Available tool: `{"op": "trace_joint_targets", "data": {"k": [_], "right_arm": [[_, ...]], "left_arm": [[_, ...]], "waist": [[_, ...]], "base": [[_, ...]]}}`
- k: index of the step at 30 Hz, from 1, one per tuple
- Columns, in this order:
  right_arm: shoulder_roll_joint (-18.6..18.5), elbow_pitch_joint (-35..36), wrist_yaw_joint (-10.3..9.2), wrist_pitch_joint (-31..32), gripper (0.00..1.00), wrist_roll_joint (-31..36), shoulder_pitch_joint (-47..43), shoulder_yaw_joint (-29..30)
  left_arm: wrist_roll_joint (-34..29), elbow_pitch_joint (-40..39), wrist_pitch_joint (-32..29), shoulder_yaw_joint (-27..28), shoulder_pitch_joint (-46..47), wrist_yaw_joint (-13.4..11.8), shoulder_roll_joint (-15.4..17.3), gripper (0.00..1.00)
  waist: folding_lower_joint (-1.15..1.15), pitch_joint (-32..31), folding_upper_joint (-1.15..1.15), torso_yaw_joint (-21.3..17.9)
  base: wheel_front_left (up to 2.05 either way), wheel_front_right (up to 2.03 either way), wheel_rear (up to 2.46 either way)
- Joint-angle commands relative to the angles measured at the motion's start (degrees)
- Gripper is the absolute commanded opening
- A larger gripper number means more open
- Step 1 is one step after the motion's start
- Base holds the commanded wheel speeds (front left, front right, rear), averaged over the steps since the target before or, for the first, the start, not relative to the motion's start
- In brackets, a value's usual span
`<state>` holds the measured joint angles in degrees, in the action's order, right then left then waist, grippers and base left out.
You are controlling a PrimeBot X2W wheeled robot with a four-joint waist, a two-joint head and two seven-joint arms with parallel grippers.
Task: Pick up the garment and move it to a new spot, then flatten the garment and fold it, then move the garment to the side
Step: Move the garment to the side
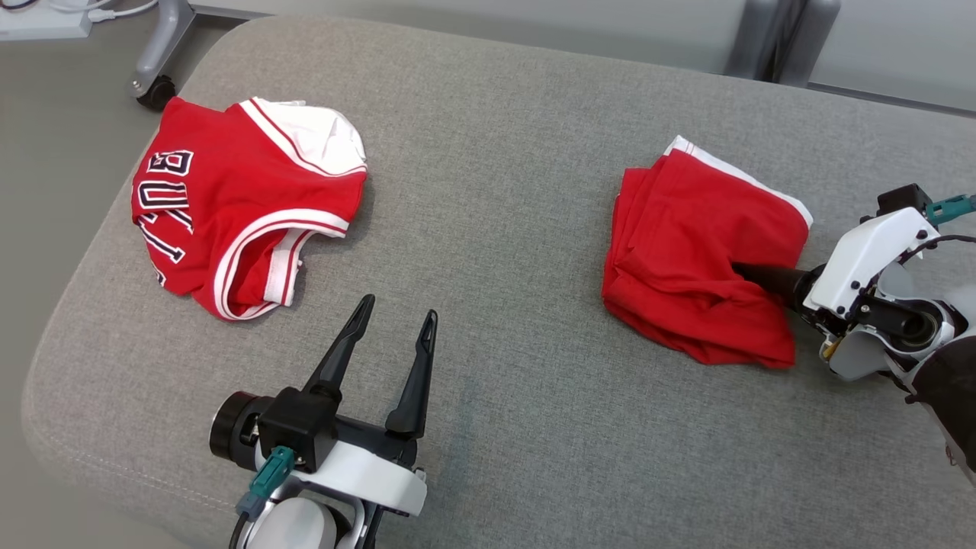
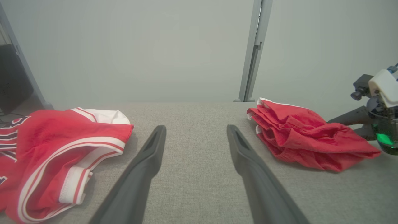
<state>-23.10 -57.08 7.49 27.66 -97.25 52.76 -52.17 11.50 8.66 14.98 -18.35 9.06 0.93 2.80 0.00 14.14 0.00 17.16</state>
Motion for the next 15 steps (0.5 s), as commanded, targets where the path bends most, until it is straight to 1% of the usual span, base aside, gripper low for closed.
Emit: {"op": "trace_joint_targets", "data": {"k": [1,2,7,10,15], "right_arm": [[0.46,0.01,0.01,-0.54,0.22,0.66,-0.09,-0.07],[0.44,0.28,0.01,-0.97,0.0,1.0,0.01,-0.14],[-0.35,1.6,0.01,-2.71,0.0,2.84,0.59,-0.23],[-1.31,3.23,0.01,-2.96,0.0,4.01,0.8,-0.59],[-3.97,6.35,0.01,-2.69,0.0,6.84,0.98,-1.97]], "left_arm": [[0.29,-0.18,0.21,0.1,1.11,-0.36,0.21,1.0],[0.32,-0.17,0.21,0.13,1.1,-0.39,0.2,1.0],[0.32,0.03,0.21,0.56,1.03,-0.56,0.21,1.0],[-0.04,0.09,0.21,0.86,0.96,-0.53,0.19,1.0],[-0.59,0.0,0.21,1.28,1.08,-0.09,0.21,1.0]], "waist": [[0.0,0.33,0.0,0.28],[0.0,0.45,0.0,0.34],[0.0,0.54,0.0,-0.23],[0.0,0.17,0.0,-1.45],[0.0,-0.04,0.0,-4.17]], "base": [[0.0,0.0,0.0],[0.0,0.0,0.0],[0.0,0.0,0.0],[0.0,0.0,0.0],[0.0,0.0,0.0]]}}
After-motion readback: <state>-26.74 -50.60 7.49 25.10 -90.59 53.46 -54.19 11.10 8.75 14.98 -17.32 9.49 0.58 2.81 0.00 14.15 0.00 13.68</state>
